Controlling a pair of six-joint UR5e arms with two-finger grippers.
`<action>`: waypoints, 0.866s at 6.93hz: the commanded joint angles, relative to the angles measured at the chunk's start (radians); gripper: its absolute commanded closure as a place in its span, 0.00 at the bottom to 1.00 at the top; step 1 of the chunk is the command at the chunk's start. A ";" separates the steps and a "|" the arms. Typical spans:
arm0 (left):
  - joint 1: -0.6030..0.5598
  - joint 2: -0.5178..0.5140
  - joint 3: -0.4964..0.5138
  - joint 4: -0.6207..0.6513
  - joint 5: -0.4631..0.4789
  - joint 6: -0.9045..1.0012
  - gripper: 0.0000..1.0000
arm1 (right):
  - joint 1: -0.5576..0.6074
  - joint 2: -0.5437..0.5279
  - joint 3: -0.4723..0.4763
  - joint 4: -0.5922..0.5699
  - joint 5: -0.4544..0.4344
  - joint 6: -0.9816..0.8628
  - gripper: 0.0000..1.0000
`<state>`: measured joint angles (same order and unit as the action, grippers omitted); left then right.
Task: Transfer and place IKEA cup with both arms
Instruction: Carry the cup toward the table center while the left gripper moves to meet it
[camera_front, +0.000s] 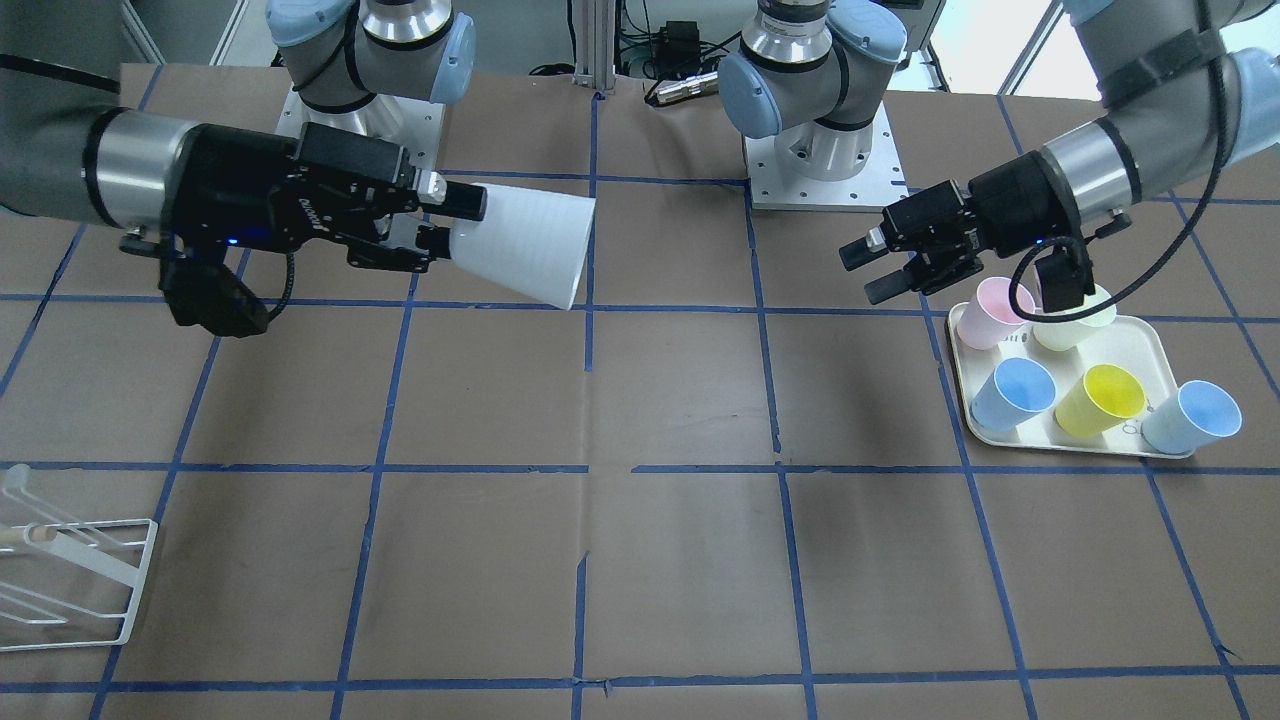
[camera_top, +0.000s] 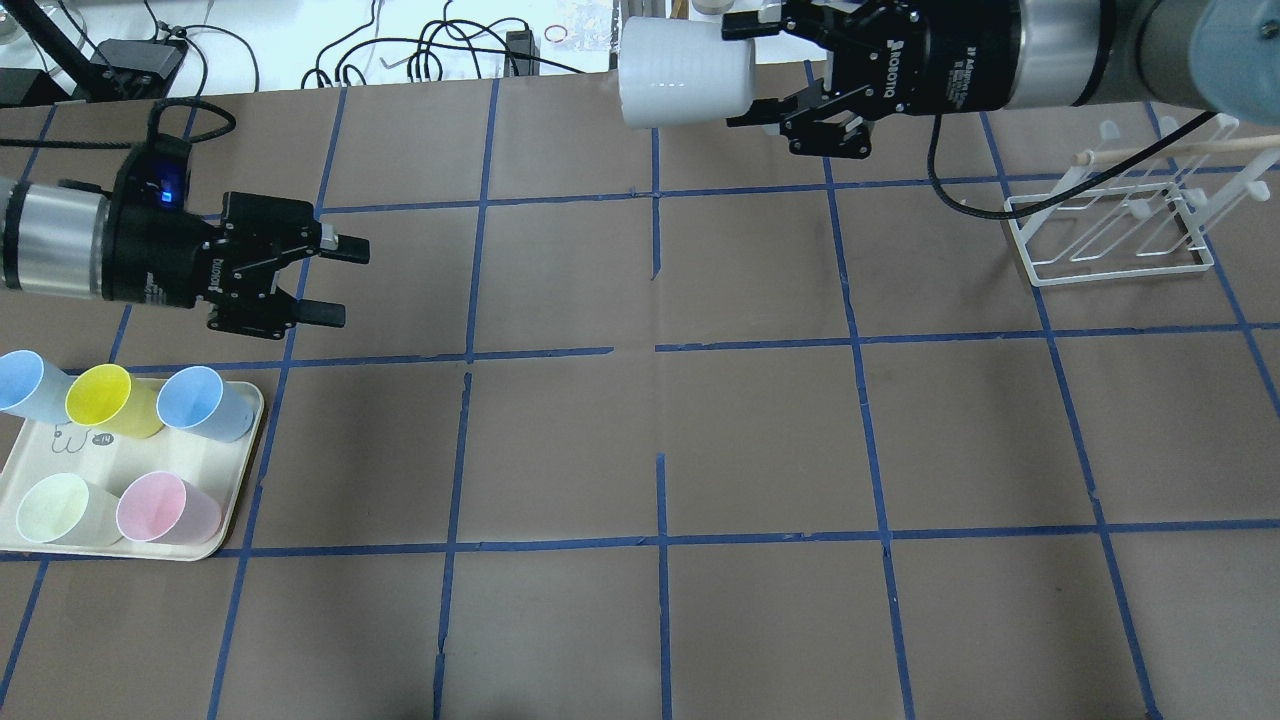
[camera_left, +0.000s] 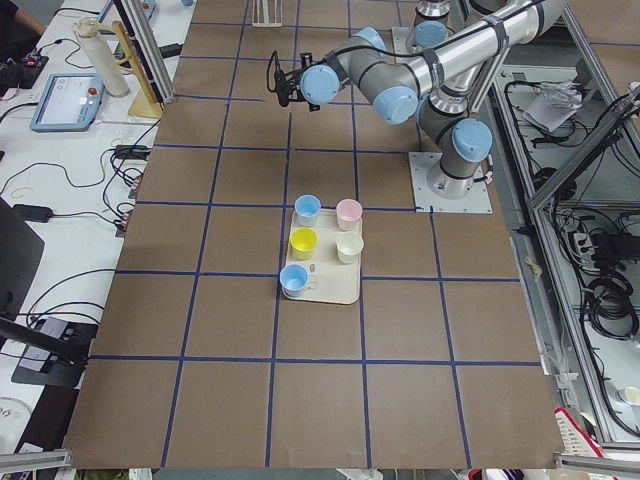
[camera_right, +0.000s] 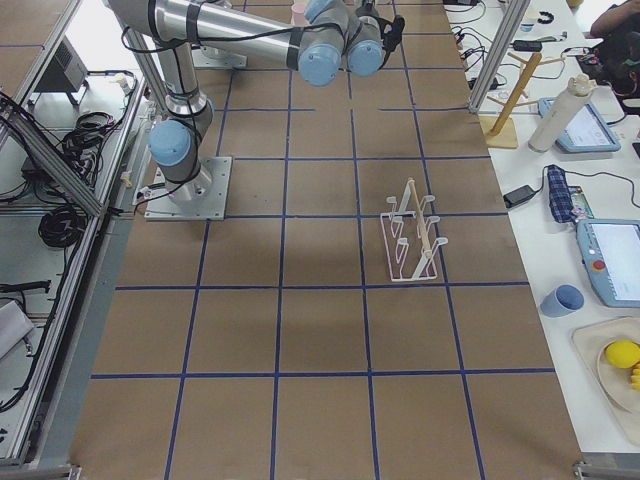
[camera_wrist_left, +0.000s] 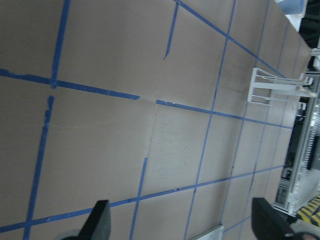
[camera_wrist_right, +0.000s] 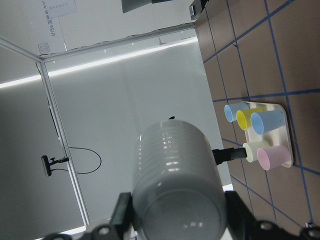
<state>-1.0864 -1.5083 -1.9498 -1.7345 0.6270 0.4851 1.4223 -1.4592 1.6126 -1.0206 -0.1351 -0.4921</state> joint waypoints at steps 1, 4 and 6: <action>-0.083 -0.029 -0.052 0.006 -0.190 0.003 0.00 | 0.056 -0.006 0.024 0.000 0.014 -0.008 0.51; -0.197 -0.081 -0.066 0.001 -0.482 -0.042 0.00 | 0.105 0.003 0.046 0.025 0.019 0.006 0.51; -0.257 -0.090 -0.067 -0.002 -0.559 -0.081 0.00 | 0.107 0.003 0.047 0.030 0.019 0.004 0.51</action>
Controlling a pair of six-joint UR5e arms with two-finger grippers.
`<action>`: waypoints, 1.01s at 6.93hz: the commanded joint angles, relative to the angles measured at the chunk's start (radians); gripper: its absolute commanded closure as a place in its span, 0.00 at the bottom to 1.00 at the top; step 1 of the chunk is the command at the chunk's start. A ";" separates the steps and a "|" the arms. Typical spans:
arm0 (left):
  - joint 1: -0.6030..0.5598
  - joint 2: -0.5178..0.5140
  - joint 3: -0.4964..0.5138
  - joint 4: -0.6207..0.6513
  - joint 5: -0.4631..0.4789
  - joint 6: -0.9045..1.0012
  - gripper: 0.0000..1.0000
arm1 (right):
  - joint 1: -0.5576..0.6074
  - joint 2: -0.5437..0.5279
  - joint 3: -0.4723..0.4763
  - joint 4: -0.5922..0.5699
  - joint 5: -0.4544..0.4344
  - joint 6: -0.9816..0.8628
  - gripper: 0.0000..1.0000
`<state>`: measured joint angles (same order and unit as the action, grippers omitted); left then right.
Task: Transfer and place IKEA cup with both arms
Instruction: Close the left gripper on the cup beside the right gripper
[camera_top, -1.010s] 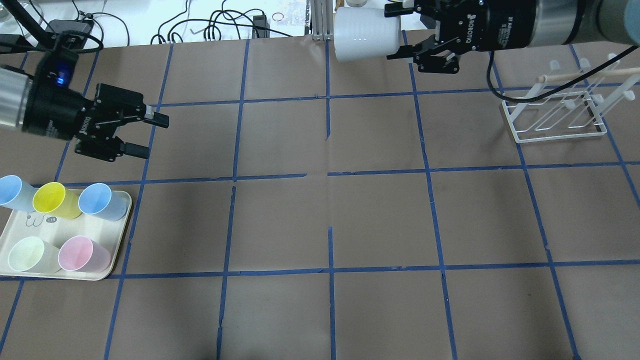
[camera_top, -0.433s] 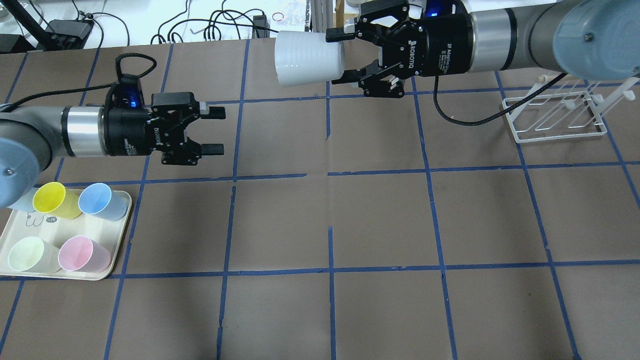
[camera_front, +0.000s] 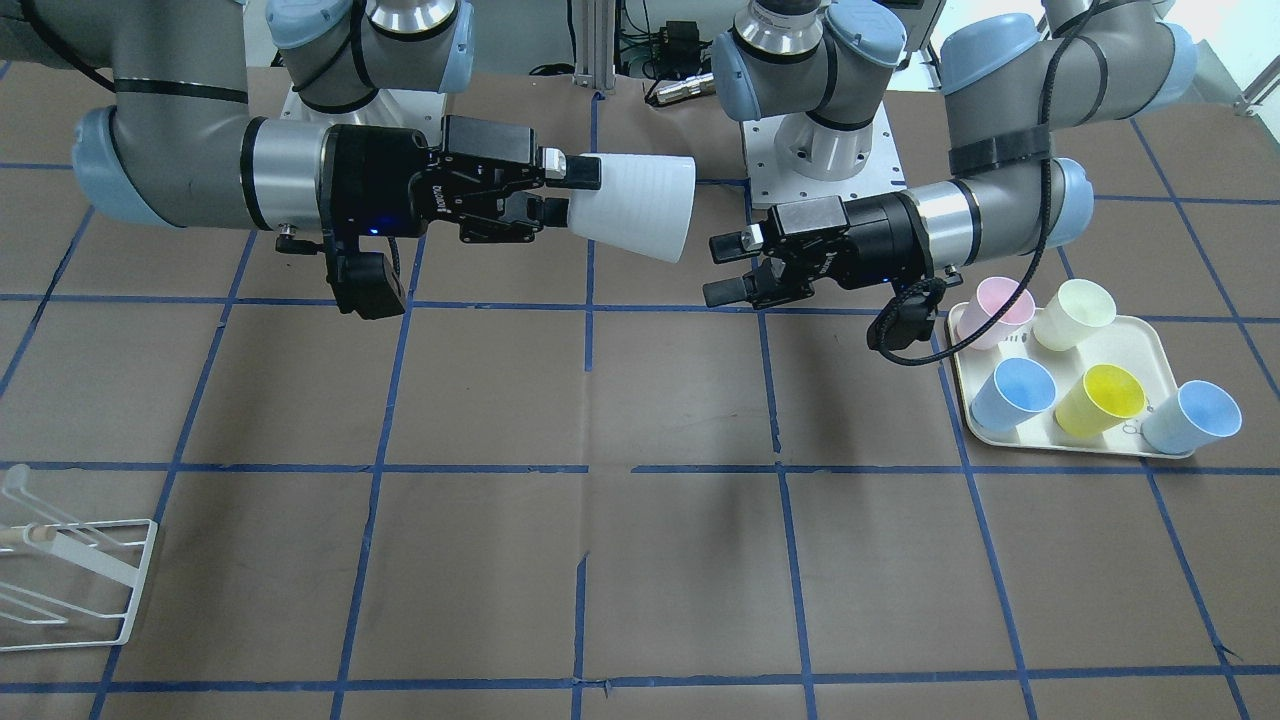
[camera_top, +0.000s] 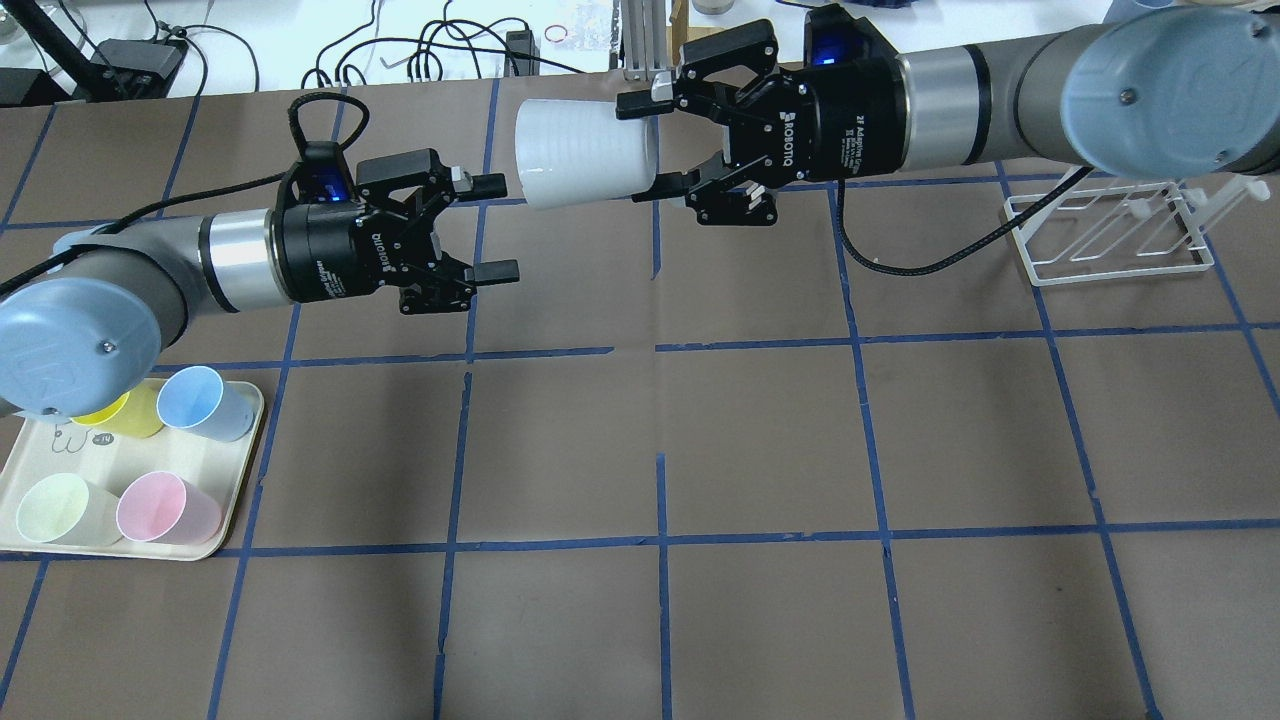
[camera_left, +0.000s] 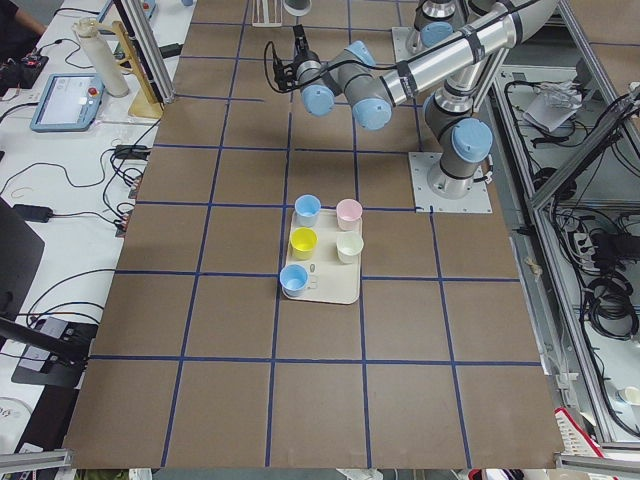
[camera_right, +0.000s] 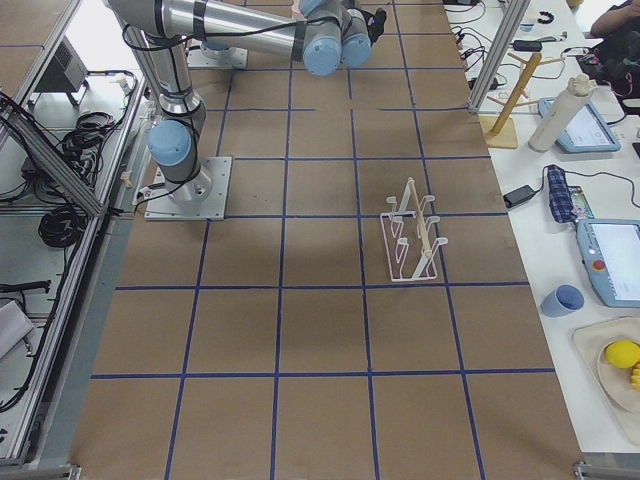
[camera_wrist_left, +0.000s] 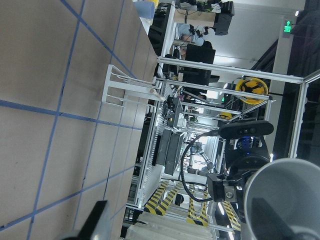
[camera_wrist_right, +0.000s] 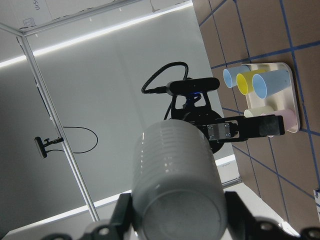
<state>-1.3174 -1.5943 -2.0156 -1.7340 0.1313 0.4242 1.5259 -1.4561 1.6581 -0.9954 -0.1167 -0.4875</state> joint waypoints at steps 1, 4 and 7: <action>-0.026 -0.004 -0.002 -0.002 -0.108 -0.025 0.00 | 0.008 0.000 0.002 0.006 -0.001 0.000 0.51; -0.051 0.029 -0.011 -0.009 -0.127 -0.033 0.00 | 0.010 -0.001 0.000 0.003 -0.001 0.000 0.51; -0.049 0.076 -0.040 -0.004 -0.128 -0.021 0.16 | 0.010 -0.004 0.000 0.004 -0.001 0.001 0.51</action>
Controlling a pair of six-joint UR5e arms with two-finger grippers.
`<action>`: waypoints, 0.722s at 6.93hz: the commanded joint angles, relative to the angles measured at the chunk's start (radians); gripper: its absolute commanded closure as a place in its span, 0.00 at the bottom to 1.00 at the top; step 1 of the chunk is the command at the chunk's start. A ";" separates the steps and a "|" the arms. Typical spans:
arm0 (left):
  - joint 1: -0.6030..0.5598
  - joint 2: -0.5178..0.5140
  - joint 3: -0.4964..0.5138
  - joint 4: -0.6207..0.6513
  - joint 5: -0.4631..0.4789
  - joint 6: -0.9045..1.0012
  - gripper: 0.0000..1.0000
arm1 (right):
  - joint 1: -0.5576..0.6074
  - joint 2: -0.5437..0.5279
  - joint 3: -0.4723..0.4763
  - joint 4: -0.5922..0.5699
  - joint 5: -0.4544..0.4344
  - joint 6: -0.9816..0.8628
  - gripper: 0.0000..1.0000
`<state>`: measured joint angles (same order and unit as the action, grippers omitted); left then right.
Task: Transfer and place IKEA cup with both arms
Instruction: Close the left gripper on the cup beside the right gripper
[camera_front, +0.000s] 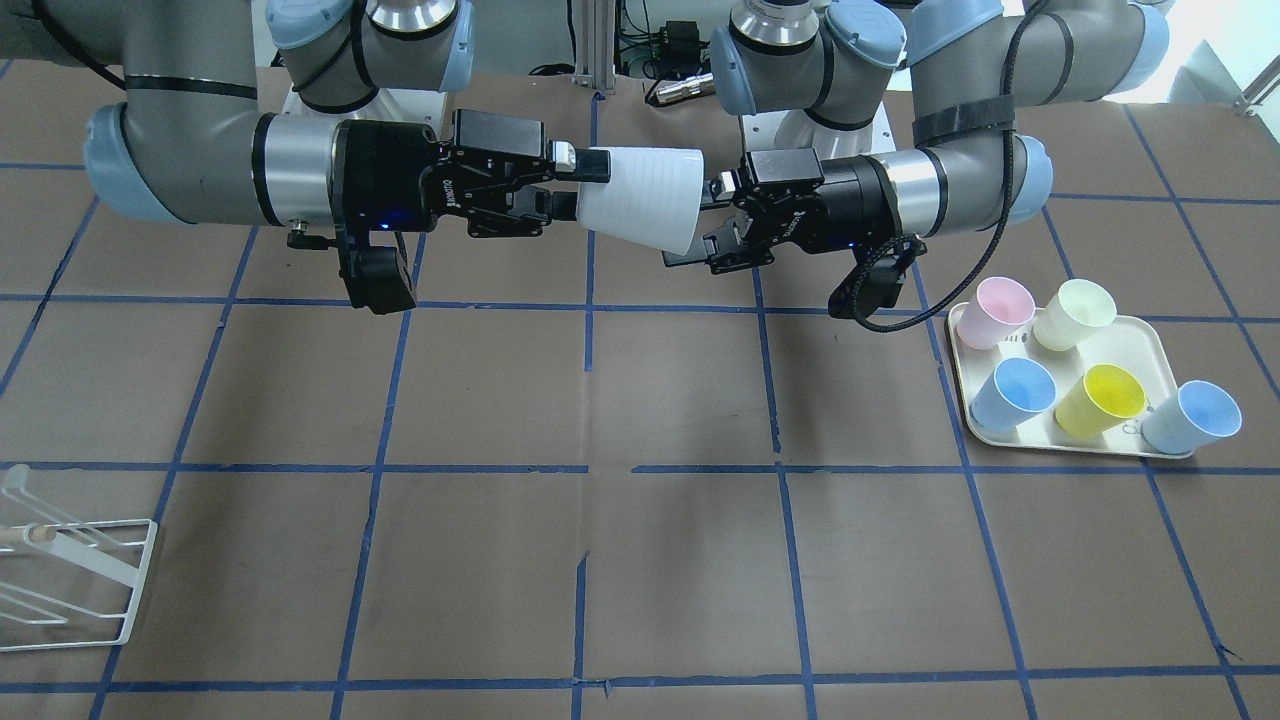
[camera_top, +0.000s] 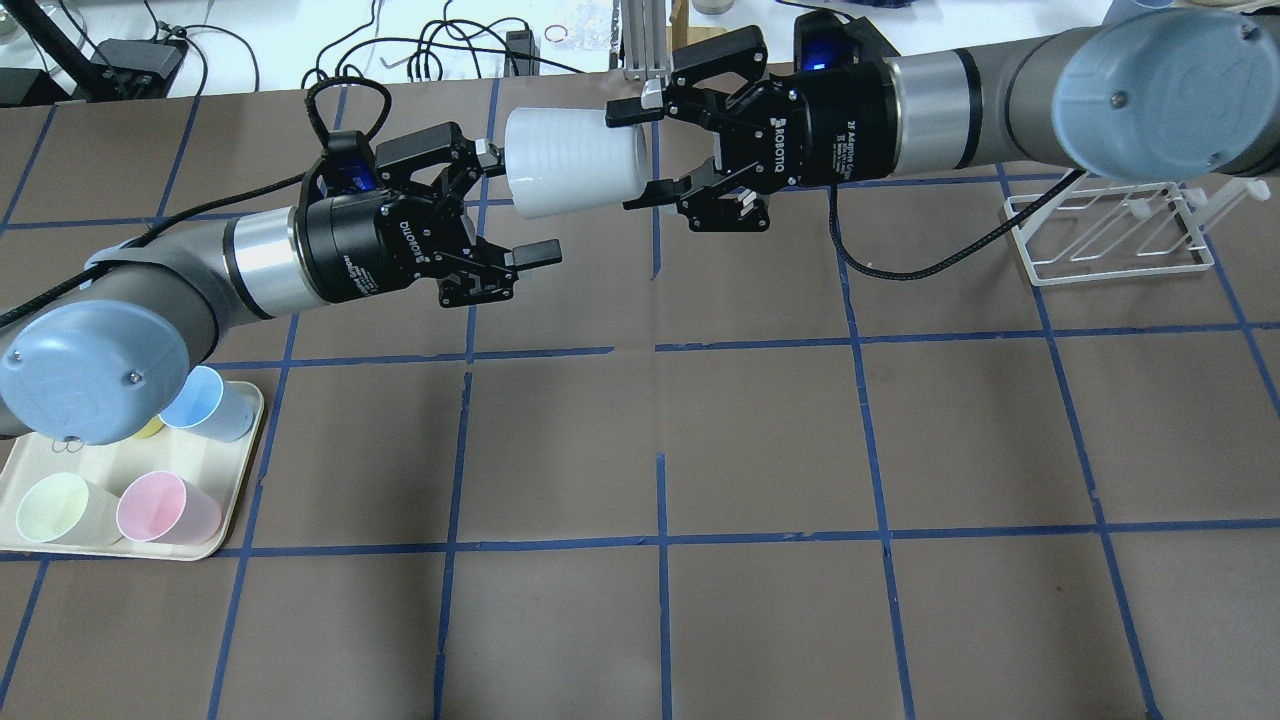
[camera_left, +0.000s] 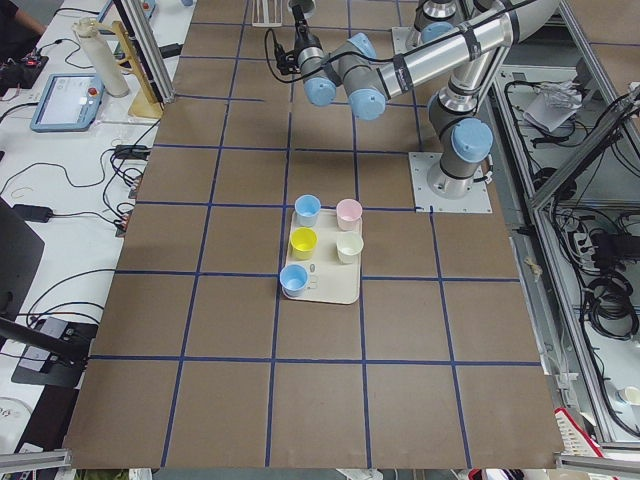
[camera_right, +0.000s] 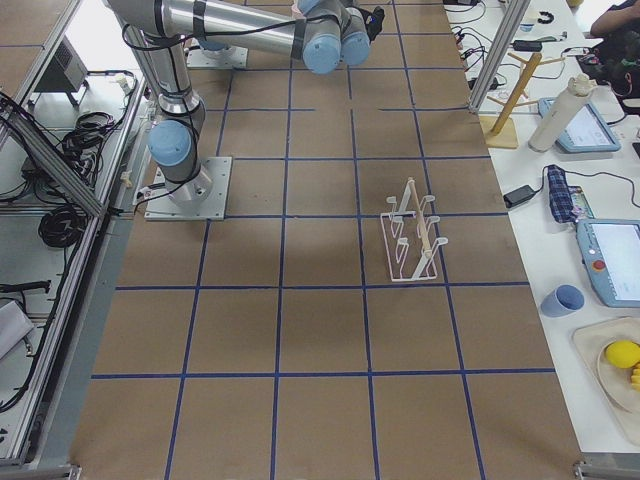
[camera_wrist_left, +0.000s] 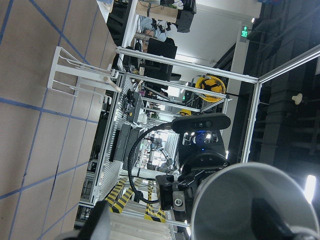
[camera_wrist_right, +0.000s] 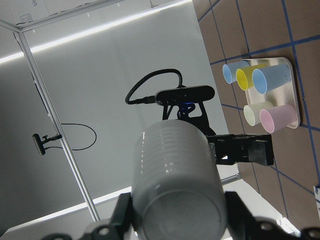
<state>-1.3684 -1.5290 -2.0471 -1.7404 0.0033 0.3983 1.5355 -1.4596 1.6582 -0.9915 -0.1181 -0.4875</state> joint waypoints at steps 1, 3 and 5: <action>0.008 0.003 -0.008 0.005 0.000 0.008 0.43 | 0.000 -0.002 0.000 0.002 0.000 0.001 0.51; 0.009 -0.005 -0.008 0.013 -0.002 0.016 0.49 | 0.000 -0.004 0.000 0.004 0.000 0.001 0.51; 0.009 0.004 -0.008 0.013 -0.002 0.016 0.92 | 0.000 -0.002 0.000 0.002 0.000 0.001 0.50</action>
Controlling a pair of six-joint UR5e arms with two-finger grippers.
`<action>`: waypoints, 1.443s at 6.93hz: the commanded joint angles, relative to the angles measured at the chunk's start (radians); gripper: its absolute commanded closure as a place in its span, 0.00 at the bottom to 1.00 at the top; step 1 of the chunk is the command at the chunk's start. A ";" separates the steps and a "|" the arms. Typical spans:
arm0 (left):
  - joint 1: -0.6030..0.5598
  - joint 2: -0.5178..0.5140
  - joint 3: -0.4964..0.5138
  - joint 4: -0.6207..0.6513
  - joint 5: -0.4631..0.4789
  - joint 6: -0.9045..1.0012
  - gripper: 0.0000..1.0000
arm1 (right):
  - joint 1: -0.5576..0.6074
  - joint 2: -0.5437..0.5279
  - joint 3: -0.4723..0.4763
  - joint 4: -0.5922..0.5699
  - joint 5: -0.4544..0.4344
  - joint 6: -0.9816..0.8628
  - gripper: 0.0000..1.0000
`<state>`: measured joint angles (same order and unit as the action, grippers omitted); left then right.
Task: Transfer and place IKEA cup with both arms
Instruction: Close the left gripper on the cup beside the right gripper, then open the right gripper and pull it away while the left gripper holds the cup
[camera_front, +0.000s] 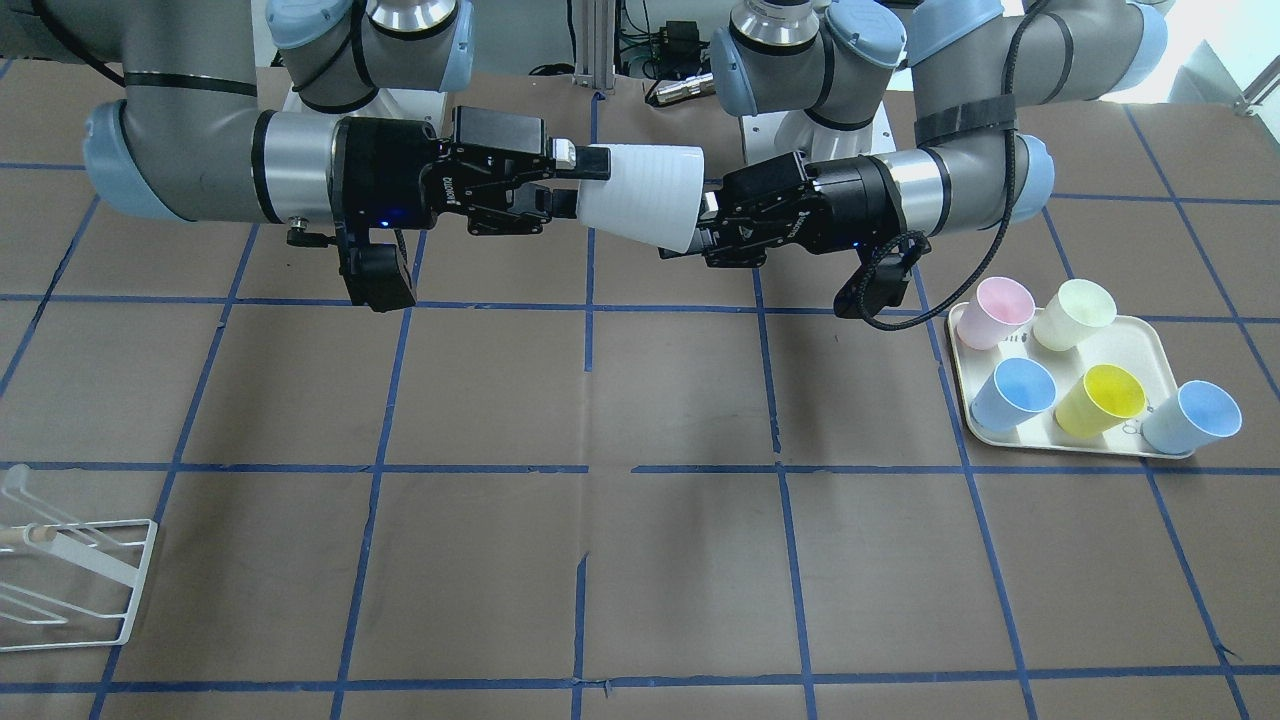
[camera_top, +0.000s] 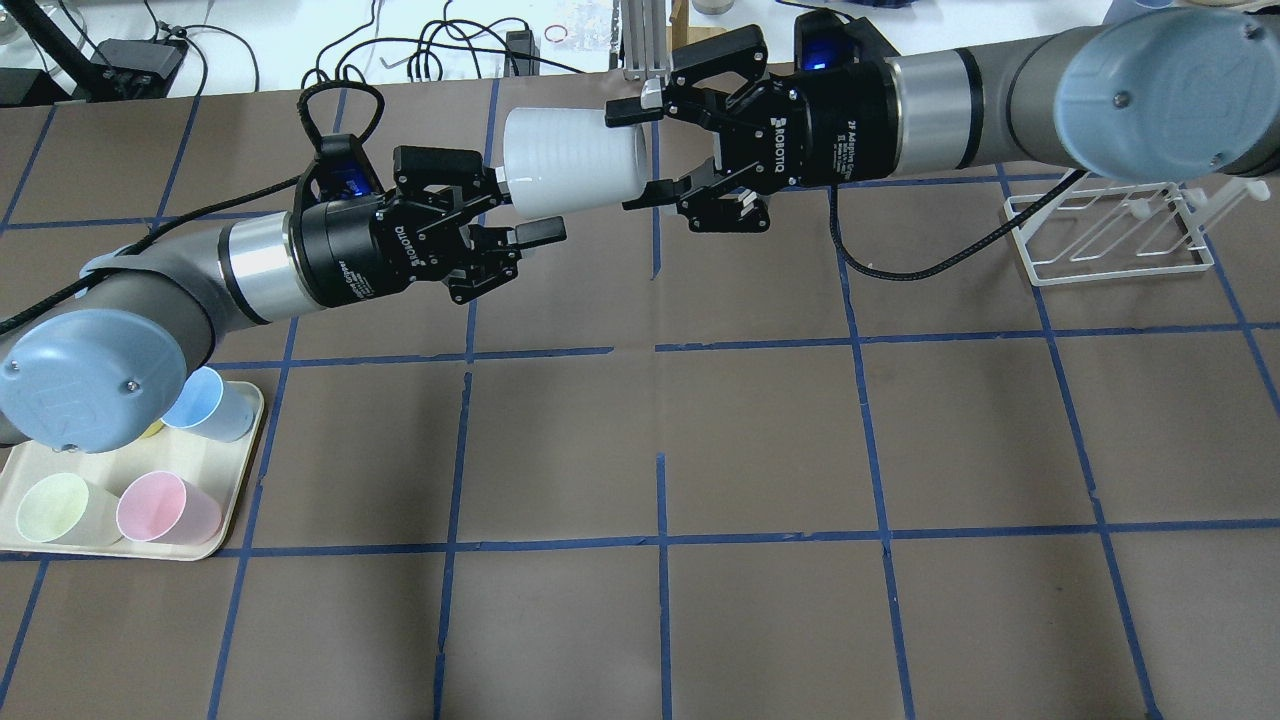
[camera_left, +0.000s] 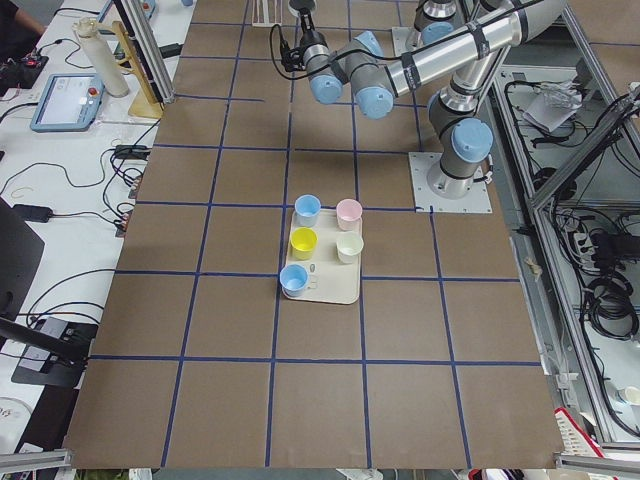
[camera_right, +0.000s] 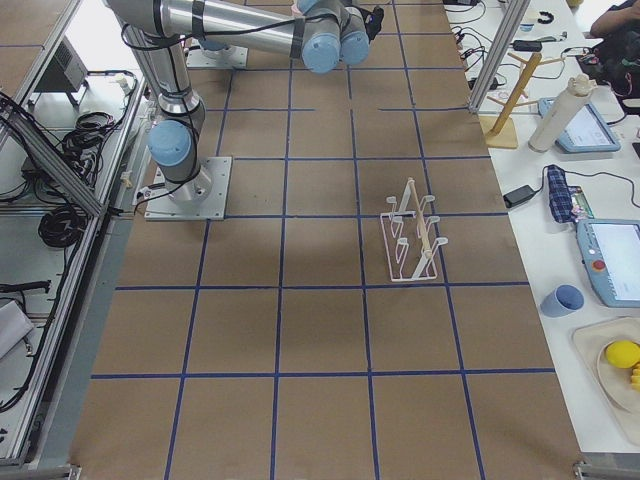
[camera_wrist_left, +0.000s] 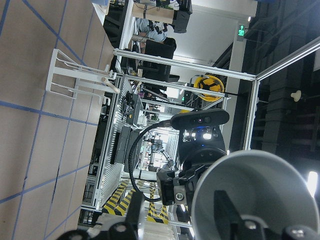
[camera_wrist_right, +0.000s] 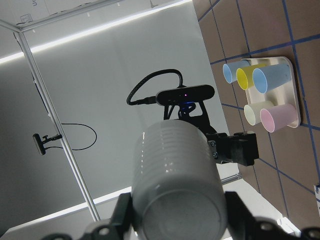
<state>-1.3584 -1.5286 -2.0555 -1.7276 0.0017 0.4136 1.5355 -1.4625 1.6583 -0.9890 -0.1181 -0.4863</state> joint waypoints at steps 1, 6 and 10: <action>-0.001 0.013 0.000 -0.001 -0.027 -0.004 0.92 | 0.000 0.002 0.000 0.000 0.000 0.000 0.50; -0.002 0.019 0.000 -0.001 -0.038 0.002 1.00 | 0.000 0.010 -0.014 -0.004 -0.018 0.008 0.00; 0.059 0.031 0.031 0.002 0.339 -0.003 1.00 | -0.124 0.011 -0.127 -0.011 -0.269 0.136 0.00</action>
<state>-1.3287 -1.5011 -2.0363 -1.7270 0.1871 0.4123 1.4707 -1.4520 1.5646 -1.0028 -0.2728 -0.3661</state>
